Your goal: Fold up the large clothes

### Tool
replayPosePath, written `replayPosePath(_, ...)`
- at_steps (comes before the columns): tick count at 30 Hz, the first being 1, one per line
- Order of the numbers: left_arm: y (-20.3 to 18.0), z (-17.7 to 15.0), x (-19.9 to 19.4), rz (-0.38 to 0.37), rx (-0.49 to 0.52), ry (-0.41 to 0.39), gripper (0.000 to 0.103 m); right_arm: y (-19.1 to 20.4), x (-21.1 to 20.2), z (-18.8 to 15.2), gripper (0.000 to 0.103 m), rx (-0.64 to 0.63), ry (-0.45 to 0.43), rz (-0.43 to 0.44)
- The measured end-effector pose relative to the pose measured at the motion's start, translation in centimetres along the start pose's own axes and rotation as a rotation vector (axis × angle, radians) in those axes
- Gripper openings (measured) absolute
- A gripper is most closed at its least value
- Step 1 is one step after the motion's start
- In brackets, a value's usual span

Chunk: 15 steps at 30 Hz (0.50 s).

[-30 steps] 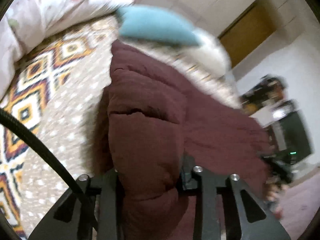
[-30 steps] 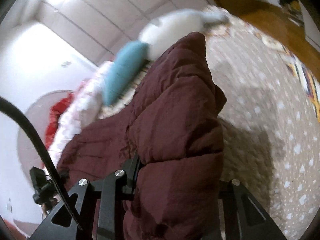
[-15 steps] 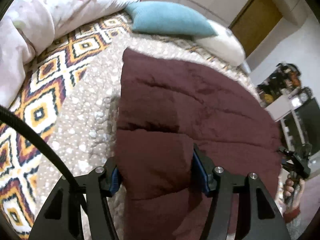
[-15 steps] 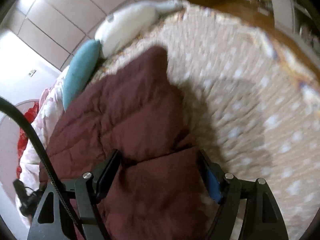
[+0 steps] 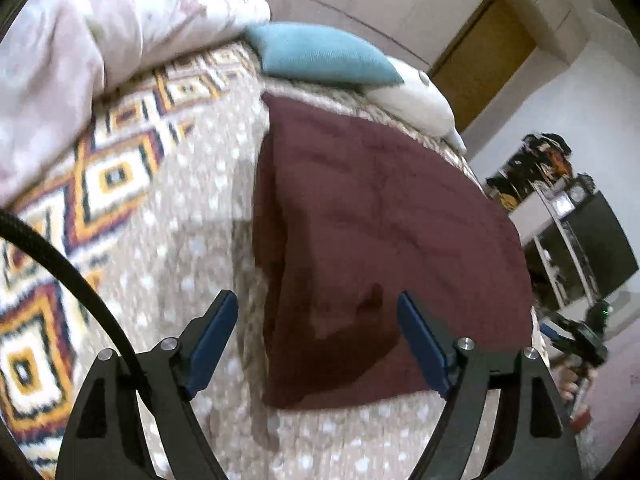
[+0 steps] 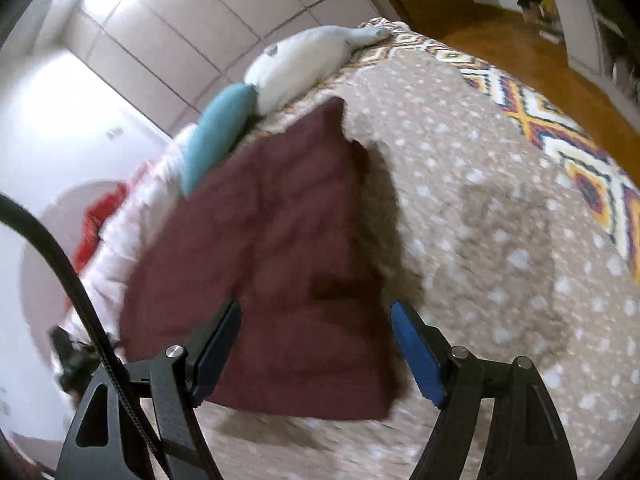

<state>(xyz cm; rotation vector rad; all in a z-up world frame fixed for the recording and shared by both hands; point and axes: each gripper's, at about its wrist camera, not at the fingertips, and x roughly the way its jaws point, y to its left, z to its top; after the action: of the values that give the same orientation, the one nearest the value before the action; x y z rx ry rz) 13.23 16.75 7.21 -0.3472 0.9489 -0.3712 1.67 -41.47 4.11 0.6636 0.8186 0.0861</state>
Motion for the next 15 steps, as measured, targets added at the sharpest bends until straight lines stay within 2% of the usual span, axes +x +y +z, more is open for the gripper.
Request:
replayPosePath(1, 0.3, -0.7, 0.0, -0.014, -0.005, 0.005, 0.081, -0.6, 0.5, -0.6, 0.082, 0.012, 0.016, -0.013)
replayPosePath(3, 0.7, -1.6, 0.5, -0.054, -0.01, 0.02, 0.081, -2.0, 1.6, -1.5, 0.082, 0.075, 0.035, 0.021)
replayPosePath(6, 0.9, -0.9, 1.9, -0.078, -0.009, 0.043, 0.082, -2.8, 3.2, -1.7, 0.082, 0.107, 0.067, 0.067)
replayPosePath(10, 1.1, 2.1, 4.4, -0.146, -0.037, 0.069, 0.087, -3.3, 6.9, 0.7, 0.083, 0.126, 0.082, 0.073)
replayPosePath(13, 1.1, 4.9, 6.8, -0.124, -0.027, 0.07, 0.089, -3.9, 9.9, 2.8, 0.088, 0.172, 0.112, 0.135)
replayPosePath(15, 1.4, 6.3, 8.9, -0.104, -0.017, 0.103, 0.093, -3.9, 11.6, 4.3, 0.089, 0.183, 0.123, 0.153)
